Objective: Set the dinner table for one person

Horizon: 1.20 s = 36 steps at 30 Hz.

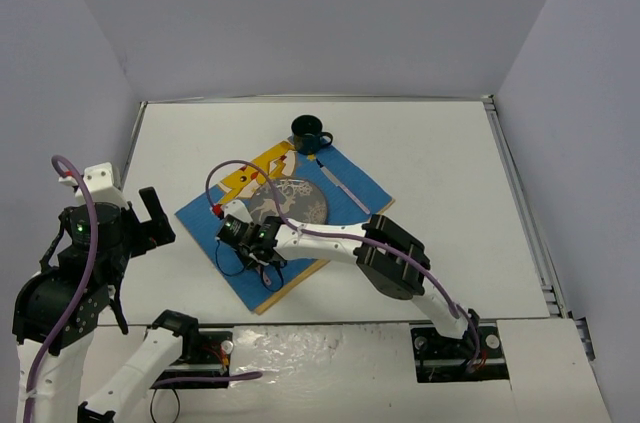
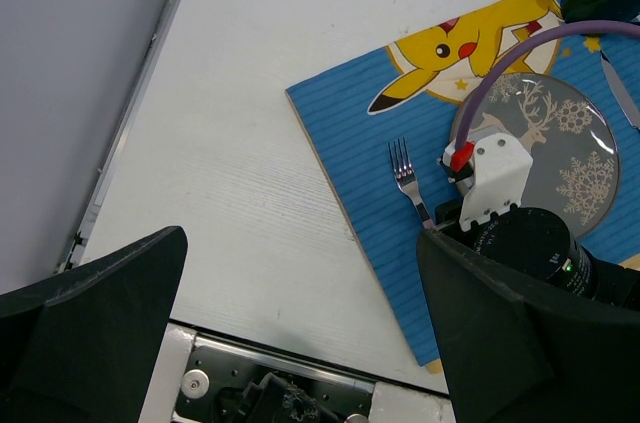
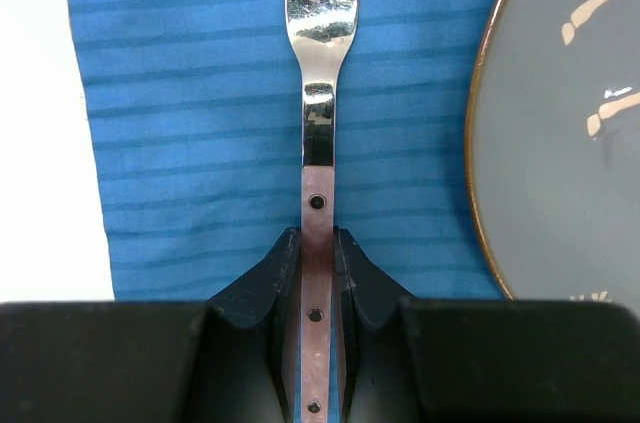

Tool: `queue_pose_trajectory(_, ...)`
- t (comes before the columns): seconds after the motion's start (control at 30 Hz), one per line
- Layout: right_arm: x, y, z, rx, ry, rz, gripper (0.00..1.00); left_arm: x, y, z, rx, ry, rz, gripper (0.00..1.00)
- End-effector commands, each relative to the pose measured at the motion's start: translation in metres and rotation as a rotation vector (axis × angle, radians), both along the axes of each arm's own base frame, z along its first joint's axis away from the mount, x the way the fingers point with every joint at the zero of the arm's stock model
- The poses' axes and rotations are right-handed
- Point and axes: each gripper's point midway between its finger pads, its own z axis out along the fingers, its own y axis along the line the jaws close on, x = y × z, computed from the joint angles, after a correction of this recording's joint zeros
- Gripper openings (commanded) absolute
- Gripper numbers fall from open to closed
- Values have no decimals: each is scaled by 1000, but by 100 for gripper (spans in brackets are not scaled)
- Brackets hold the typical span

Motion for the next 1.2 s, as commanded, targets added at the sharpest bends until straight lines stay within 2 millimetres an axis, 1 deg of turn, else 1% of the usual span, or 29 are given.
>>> queue_pose_trajectory(0.0,2,18,25,60,-46,3,0,8,-5,7,-17,-33,-12,97)
queue_pose_trajectory(0.17,-5,21,21,51,-44,32,0,7,-5,6,-18,-33,-13,97)
queue_pose_trajectory(0.47,-5,19,12,36,-36,14,0,6,-5,3,-21,-28,-10,97)
queue_pose_trajectory(0.5,-5,19,11,34,-36,15,1,6,-5,3,-21,-28,-10,97)
queue_pose_trajectory(0.53,-5,19,10,33,-35,13,5,6,-5,3,-21,-28,-9,97)
queue_pose_trajectory(0.57,-5,19,10,34,-36,11,12,6,-4,3,-19,-27,-3,97)
queue_pose_trajectory(0.67,-2,19,18,45,-51,4,37,5,-1,5,-15,-31,9,97)
queue_pose_trajectory(0.7,-2,20,23,55,-53,7,46,4,-1,6,-16,-32,11,97)
queue_pose_trajectory(0.73,-1,22,31,69,-60,8,47,3,0,6,-14,-29,13,97)
queue_pose_trajectory(0.8,3,26,62,115,-99,19,62,0,1,9,-25,-32,26,97)
queue_pose_trajectory(0.87,10,25,91,148,-151,10,68,-2,2,12,-30,-42,36,97)
queue_pose_trajectory(0.93,22,15,128,175,-238,-27,79,-5,4,16,-30,-55,43,97)
queue_pose_trajectory(0.97,25,12,133,178,-253,-36,80,-5,5,18,-31,-60,43,97)
queue_pose_trajectory(1.03,41,-9,161,179,-331,-90,85,-6,3,22,-34,-74,31,97)
queue_pose_trajectory(1.1,55,-32,179,169,-389,-141,86,-5,0,24,-36,-85,7,97)
queue_pose_trajectory(1.17,63,-61,199,169,-429,-181,88,-5,-1,26,-31,-96,-10,97)
